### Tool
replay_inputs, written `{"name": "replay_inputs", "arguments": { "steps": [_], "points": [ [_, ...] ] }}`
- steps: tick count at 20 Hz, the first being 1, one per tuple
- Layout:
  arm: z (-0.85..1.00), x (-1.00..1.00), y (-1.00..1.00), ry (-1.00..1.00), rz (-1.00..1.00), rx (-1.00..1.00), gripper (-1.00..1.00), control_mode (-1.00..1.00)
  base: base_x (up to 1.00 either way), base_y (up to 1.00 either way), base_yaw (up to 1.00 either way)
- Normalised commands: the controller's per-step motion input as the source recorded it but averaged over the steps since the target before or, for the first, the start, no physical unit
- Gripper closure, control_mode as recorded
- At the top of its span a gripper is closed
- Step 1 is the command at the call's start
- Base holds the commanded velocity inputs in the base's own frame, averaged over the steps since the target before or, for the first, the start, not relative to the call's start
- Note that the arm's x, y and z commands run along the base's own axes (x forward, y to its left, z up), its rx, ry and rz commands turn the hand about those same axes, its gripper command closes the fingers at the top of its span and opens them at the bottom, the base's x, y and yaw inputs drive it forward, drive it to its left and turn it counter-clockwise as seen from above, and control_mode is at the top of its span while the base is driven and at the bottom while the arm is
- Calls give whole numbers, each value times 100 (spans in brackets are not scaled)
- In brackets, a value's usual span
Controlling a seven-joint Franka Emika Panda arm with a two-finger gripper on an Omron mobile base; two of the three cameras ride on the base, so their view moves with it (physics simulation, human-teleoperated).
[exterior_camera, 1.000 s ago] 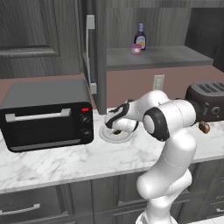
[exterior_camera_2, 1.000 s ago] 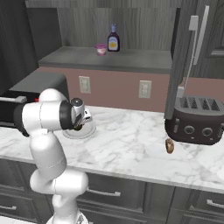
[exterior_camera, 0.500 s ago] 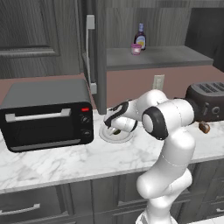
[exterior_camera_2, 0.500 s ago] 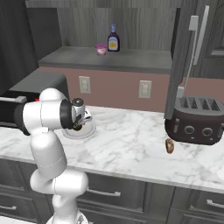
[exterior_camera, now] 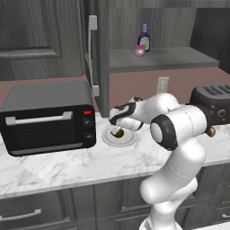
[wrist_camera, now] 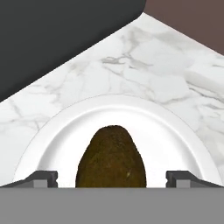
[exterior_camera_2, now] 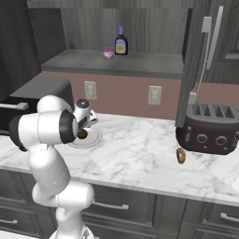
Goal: Pick the avocado and bread from the counter and place them on the plate. Then pick the jam from the cabinet and place it next to the plate. Lastly close the cabinet door.
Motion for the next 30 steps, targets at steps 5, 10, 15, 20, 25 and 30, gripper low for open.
{"name": "replay_inputs", "arguments": {
  "steps": [5,10,15,20,25,30],
  "points": [
    [44,-4,0,-1,3,0,-100,-100,0,0,0],
    [19,-16,-1,0,-2,0,-100,-100,0,0,0],
    [2,-24,-17,0,-16,0,-100,-100,0,0,0],
    [7,-4,-32,0,-23,0,-100,-100,0,0,0],
    [1,-1,-42,0,-29,0,-100,-100,0,0,0],
    [2,-3,-51,0,-27,0,-100,-100,0,0,0]
  ]
}}
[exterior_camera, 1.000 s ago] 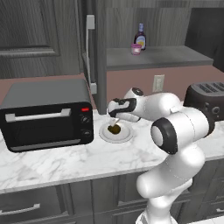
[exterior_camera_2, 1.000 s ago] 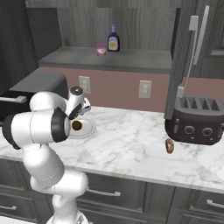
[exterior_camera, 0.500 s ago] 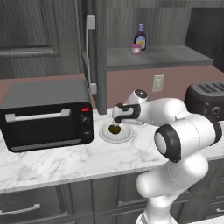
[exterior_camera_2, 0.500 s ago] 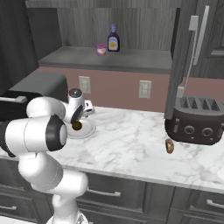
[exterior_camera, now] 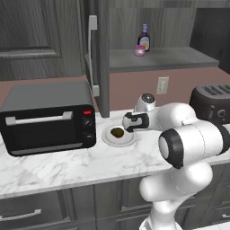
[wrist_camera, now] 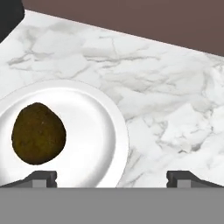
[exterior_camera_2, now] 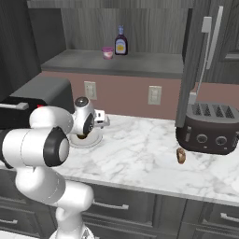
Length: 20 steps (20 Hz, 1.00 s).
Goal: Pick the avocado and bread from the counter and place them on the plate. Then pick the jam from the cabinet and place it next to the plate. Lastly close the cabinet door.
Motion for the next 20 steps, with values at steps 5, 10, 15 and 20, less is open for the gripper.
{"name": "replay_inputs", "arguments": {
  "steps": [5,10,15,20],
  "points": [
    [11,-1,-59,0,-22,0,-100,-100,0,0,0],
    [16,-8,-62,2,-17,2,-100,-100,0,0,0],
    [6,-10,-63,3,-13,2,-100,-100,0,0,0],
    [0,-29,-62,0,-6,3,-100,-100,0,0,0]
  ]
}}
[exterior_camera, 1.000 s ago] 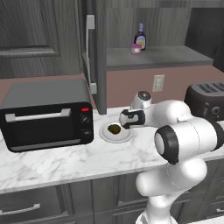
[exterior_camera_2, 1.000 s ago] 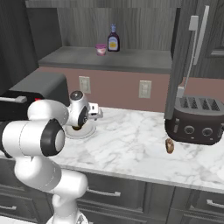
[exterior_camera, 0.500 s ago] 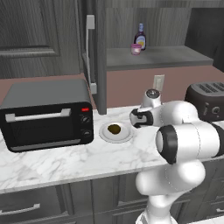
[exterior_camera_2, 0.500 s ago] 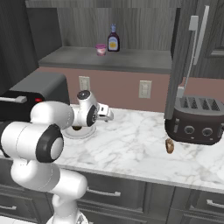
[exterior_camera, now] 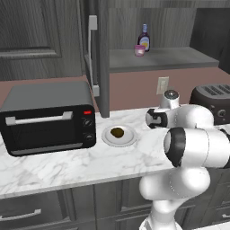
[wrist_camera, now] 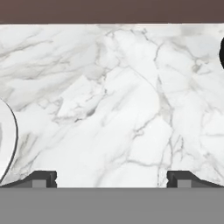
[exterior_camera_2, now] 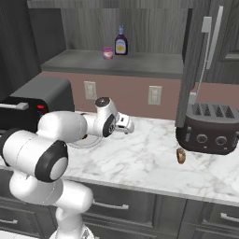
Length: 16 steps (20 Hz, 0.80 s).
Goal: Pick the avocado and bread from the counter and place them on the plate. Then pick the jam from the cabinet and place it next to the plate. Lastly close the cabinet door.
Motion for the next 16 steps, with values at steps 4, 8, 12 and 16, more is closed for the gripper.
{"name": "replay_inputs", "arguments": {
  "steps": [4,8,12,16],
  "points": [
    [0,-40,-64,0,-1,1,-100,-100,0,0,0],
    [0,-38,-65,0,0,0,-100,-100,0,0,0],
    [0,-20,-68,0,0,0,-100,-100,0,0,0],
    [0,-10,-68,0,0,0,-100,-100,0,0,0]
  ]
}}
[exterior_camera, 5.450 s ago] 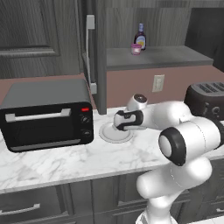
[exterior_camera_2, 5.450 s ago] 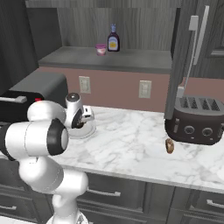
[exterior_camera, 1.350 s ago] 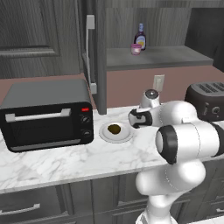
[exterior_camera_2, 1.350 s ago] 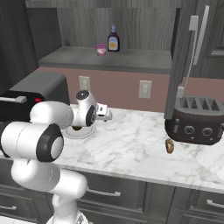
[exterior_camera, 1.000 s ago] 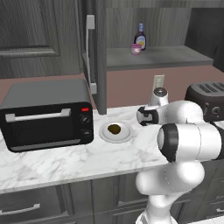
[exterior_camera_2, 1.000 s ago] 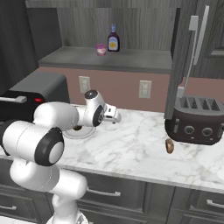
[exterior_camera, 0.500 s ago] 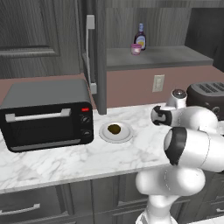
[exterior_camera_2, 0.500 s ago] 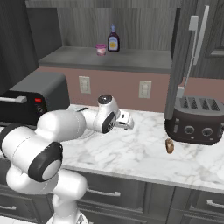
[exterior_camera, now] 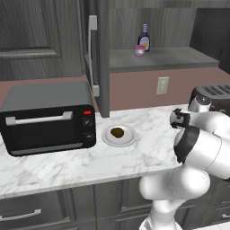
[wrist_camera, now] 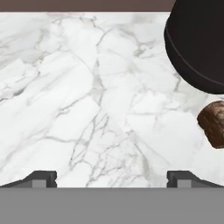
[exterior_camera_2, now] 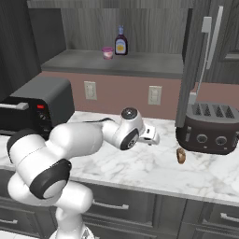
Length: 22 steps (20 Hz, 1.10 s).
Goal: Pick the avocado and bread from the counter and place them on the plate. Then pick the jam from the cabinet and place it next to the plate. Lastly close the cabinet door.
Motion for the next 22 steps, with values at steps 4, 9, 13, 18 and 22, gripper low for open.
{"name": "replay_inputs", "arguments": {
  "steps": [4,9,13,18,22],
  "points": [
    [0,0,-63,0,0,0,-100,-100,0,0,0],
    [0,0,-55,0,0,0,-100,-100,0,0,0],
    [0,0,-53,0,0,0,-100,-100,0,0,0],
    [0,0,-51,0,0,0,-100,-100,0,0,0],
    [0,0,-46,0,0,0,-100,-100,0,0,0]
  ]
}}
